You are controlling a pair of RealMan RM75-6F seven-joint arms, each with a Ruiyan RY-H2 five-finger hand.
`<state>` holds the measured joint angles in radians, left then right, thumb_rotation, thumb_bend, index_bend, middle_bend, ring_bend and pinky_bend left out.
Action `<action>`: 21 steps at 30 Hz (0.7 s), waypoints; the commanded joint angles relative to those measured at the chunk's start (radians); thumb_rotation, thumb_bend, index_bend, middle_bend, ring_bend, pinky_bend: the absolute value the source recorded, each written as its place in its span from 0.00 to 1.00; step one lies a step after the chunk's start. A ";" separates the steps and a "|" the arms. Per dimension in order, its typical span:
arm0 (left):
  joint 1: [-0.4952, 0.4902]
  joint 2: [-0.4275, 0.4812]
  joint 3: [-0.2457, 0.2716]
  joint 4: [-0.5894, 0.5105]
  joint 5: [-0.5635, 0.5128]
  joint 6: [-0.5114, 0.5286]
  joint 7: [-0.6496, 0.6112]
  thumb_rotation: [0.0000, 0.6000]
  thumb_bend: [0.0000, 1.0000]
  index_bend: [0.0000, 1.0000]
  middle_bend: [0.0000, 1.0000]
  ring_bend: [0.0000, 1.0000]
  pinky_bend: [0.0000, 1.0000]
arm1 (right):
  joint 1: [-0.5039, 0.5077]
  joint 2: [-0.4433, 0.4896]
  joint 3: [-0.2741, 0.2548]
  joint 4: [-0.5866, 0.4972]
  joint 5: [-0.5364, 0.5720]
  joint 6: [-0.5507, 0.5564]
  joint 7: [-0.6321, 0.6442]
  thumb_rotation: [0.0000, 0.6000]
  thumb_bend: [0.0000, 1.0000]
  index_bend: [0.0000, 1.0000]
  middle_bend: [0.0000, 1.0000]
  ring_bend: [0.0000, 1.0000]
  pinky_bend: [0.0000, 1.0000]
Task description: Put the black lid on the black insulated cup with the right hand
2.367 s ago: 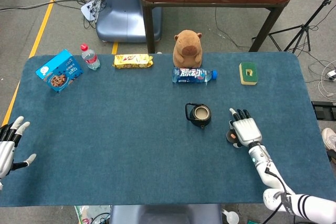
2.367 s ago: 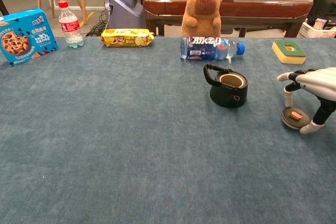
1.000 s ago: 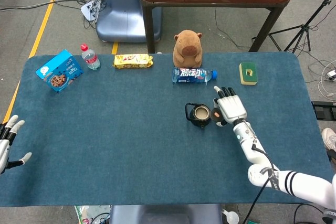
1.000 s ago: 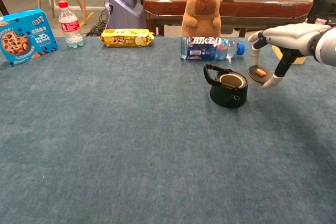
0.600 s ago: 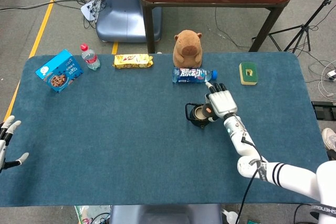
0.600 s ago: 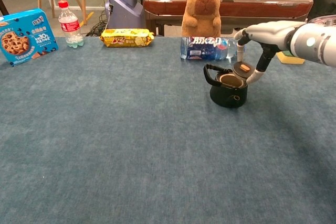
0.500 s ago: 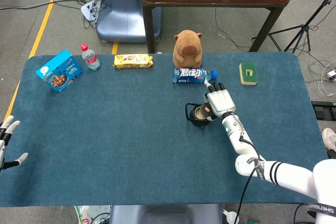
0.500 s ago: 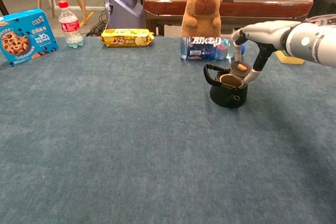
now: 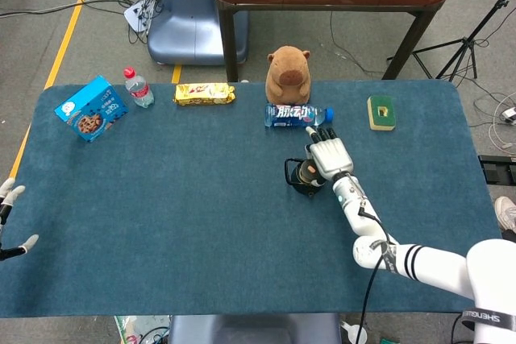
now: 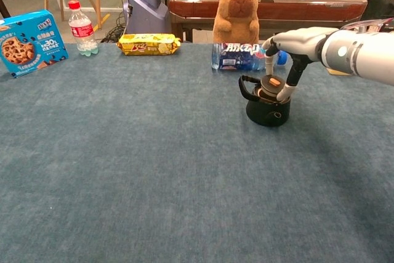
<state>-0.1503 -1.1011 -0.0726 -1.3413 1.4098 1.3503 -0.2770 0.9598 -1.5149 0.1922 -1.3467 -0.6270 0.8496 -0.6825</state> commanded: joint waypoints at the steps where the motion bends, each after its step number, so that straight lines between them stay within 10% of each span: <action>1: 0.002 -0.001 0.001 0.003 0.000 0.001 -0.004 1.00 0.22 0.10 0.00 0.00 0.00 | 0.004 -0.003 -0.004 0.003 0.006 0.000 -0.003 1.00 0.08 0.48 0.07 0.00 0.00; 21: 0.009 0.002 -0.002 0.004 0.000 0.008 -0.003 1.00 0.22 0.10 0.00 0.00 0.00 | 0.024 0.028 -0.025 -0.050 0.049 0.040 -0.026 1.00 0.06 0.31 0.05 0.00 0.00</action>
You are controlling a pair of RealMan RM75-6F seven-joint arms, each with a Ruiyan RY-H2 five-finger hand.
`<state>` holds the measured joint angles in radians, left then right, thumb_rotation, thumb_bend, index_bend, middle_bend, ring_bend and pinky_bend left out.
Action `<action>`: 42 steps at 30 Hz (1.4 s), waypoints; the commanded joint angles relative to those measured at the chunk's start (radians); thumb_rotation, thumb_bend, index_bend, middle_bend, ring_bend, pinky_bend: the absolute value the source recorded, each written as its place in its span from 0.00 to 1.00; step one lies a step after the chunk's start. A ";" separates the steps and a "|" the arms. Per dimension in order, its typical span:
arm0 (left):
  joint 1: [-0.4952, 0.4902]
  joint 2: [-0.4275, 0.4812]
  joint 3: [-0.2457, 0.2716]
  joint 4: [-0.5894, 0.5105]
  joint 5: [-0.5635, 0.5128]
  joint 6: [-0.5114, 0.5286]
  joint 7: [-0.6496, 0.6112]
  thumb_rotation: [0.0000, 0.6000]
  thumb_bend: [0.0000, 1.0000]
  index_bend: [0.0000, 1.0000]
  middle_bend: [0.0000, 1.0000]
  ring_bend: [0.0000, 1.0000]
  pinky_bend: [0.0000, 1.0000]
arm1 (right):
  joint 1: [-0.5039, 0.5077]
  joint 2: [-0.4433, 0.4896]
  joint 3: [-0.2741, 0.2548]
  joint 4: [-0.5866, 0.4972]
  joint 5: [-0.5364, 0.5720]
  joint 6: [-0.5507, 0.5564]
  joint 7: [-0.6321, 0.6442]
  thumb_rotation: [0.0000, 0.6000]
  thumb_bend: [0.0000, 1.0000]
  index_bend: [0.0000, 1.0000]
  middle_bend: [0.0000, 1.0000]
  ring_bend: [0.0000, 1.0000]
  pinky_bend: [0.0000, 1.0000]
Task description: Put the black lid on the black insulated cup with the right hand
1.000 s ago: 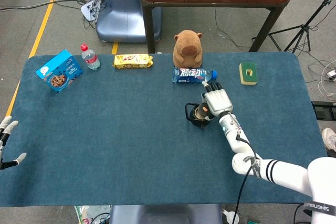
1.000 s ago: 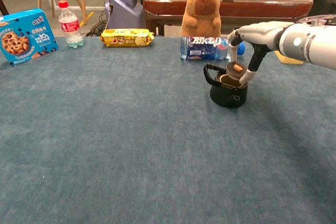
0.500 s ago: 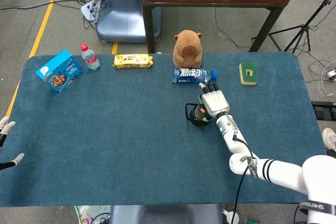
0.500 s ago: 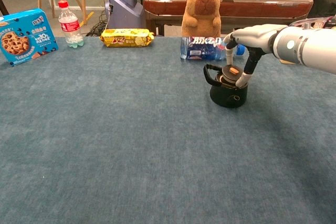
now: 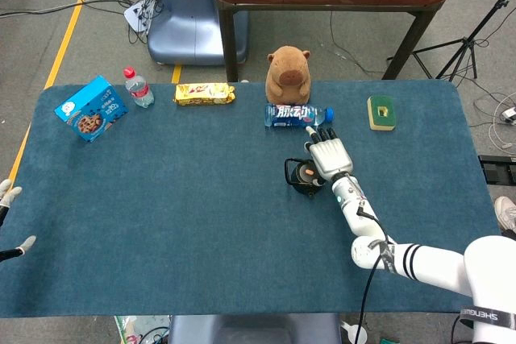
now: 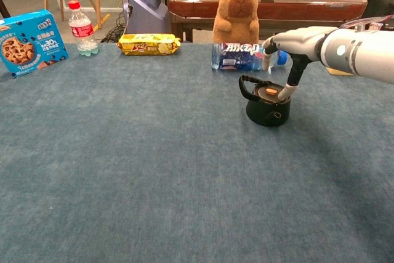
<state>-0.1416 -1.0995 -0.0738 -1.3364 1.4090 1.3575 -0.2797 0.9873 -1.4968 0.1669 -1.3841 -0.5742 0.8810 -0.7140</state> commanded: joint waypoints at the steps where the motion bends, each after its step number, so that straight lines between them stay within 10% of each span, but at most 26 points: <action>1: 0.000 0.000 -0.001 -0.001 0.001 0.001 0.000 1.00 0.22 0.10 0.00 0.00 0.00 | -0.006 0.016 0.001 -0.020 -0.007 0.014 0.010 1.00 0.06 0.31 0.05 0.00 0.00; 22: -0.079 0.081 -0.011 -0.183 0.015 -0.077 0.192 1.00 0.22 0.10 0.00 0.00 0.00 | -0.383 0.510 -0.127 -0.530 -0.417 0.360 0.283 1.00 0.06 0.31 0.05 0.00 0.00; 42: -0.140 0.146 -0.029 -0.388 -0.027 -0.125 0.373 1.00 0.22 0.11 0.00 0.00 0.00 | -0.676 0.624 -0.212 -0.461 -0.676 0.513 0.538 1.00 0.06 0.30 0.05 0.00 0.00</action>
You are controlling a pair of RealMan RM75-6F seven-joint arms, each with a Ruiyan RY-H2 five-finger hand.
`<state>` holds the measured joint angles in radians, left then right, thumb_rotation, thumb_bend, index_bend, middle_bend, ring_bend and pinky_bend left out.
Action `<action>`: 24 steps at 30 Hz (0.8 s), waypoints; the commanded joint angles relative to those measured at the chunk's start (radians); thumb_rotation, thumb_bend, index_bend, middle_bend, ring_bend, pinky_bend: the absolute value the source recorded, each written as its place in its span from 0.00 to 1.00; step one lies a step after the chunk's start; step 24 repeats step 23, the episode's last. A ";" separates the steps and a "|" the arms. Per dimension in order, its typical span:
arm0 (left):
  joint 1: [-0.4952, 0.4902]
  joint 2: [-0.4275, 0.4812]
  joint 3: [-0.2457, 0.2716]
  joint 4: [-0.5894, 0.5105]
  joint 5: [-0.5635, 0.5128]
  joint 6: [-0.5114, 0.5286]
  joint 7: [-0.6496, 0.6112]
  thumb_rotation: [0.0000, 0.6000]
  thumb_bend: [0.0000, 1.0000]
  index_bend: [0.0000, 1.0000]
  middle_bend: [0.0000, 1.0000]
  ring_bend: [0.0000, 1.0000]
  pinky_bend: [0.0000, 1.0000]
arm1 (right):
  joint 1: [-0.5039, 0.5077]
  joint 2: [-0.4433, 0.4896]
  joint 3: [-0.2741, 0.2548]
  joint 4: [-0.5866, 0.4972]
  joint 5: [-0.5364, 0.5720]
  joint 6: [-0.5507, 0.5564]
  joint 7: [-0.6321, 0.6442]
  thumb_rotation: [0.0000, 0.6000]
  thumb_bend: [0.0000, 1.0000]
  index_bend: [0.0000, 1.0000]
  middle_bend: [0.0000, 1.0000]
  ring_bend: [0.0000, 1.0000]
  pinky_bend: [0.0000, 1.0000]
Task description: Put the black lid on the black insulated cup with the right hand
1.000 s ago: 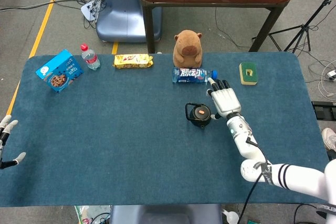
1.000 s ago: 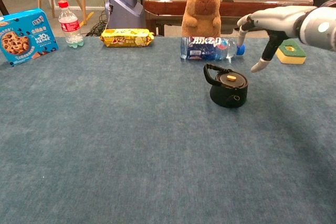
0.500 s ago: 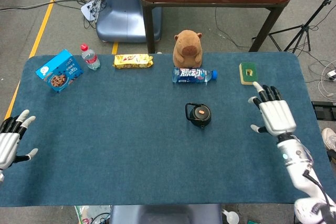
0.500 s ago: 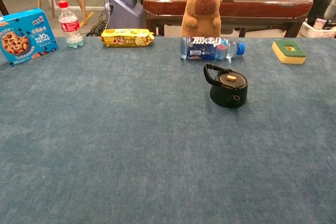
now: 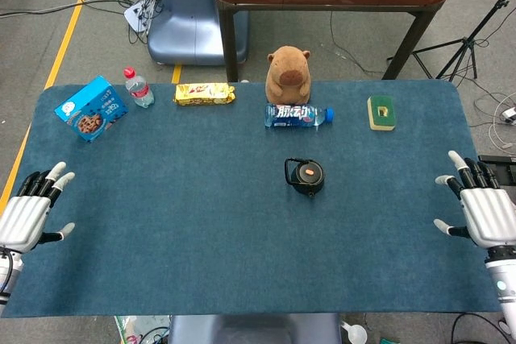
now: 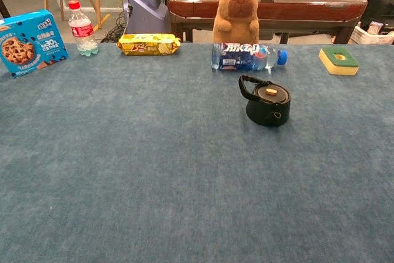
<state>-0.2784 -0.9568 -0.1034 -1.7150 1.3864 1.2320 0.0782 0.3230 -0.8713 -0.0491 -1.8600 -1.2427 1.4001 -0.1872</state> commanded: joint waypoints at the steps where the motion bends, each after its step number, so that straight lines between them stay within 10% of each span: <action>1: -0.004 0.004 0.001 -0.015 -0.007 0.001 0.022 1.00 0.22 0.11 0.00 0.00 0.00 | -0.014 -0.004 0.006 0.020 -0.009 -0.011 0.013 1.00 0.06 0.30 0.05 0.00 0.00; 24: -0.002 -0.025 0.017 -0.066 -0.012 0.035 0.137 1.00 0.22 0.11 0.00 0.00 0.00 | -0.037 -0.074 0.067 0.131 -0.037 -0.100 0.060 1.00 0.06 0.30 0.05 0.00 0.00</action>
